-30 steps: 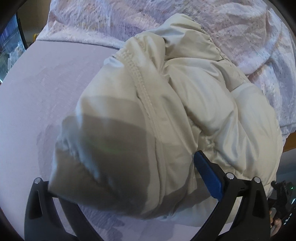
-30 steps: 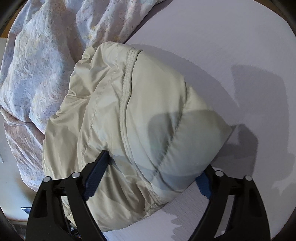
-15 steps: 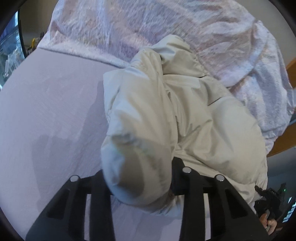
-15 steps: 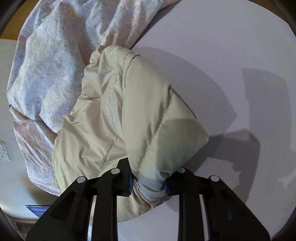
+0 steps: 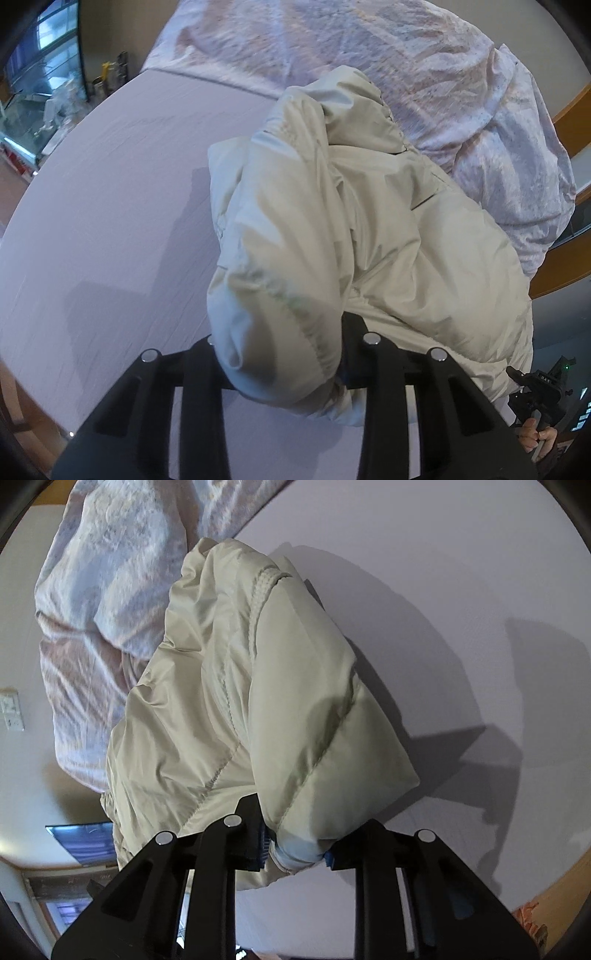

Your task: Fold large clothes

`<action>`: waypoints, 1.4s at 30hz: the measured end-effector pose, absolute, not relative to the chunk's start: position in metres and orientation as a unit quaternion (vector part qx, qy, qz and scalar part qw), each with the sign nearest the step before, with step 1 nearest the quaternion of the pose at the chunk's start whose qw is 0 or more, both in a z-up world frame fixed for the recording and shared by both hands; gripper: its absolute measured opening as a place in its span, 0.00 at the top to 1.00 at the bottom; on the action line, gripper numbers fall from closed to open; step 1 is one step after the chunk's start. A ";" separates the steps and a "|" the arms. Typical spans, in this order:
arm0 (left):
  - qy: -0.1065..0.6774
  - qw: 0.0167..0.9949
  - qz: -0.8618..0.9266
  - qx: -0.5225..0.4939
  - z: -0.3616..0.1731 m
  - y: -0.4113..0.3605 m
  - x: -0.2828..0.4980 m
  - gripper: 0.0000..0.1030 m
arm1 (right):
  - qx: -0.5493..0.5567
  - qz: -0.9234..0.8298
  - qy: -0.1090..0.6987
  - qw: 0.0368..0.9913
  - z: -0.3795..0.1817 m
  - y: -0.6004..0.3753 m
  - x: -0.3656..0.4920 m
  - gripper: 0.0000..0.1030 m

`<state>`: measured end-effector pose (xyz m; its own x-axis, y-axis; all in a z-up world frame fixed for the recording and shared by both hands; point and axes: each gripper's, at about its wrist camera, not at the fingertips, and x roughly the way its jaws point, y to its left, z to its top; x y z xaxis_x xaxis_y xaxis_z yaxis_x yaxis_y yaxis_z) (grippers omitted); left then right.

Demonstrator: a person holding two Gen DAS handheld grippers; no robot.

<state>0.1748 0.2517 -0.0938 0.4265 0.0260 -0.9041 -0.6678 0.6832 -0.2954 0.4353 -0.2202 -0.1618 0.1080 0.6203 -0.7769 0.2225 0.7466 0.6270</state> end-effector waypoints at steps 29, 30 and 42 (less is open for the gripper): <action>0.479 0.755 0.284 -0.346 -0.107 0.254 0.161 0.21 | 0.002 0.285 0.527 0.801 -0.091 -0.039 0.416 0.63; 0.479 0.755 0.284 -0.345 -0.107 0.254 0.161 0.21 | -0.004 0.284 0.529 0.799 -0.095 -0.033 0.415 0.63; 0.470 0.764 0.280 -0.341 -0.102 0.260 0.165 0.20 | -0.016 0.261 0.566 0.782 -0.143 -0.007 0.428 0.62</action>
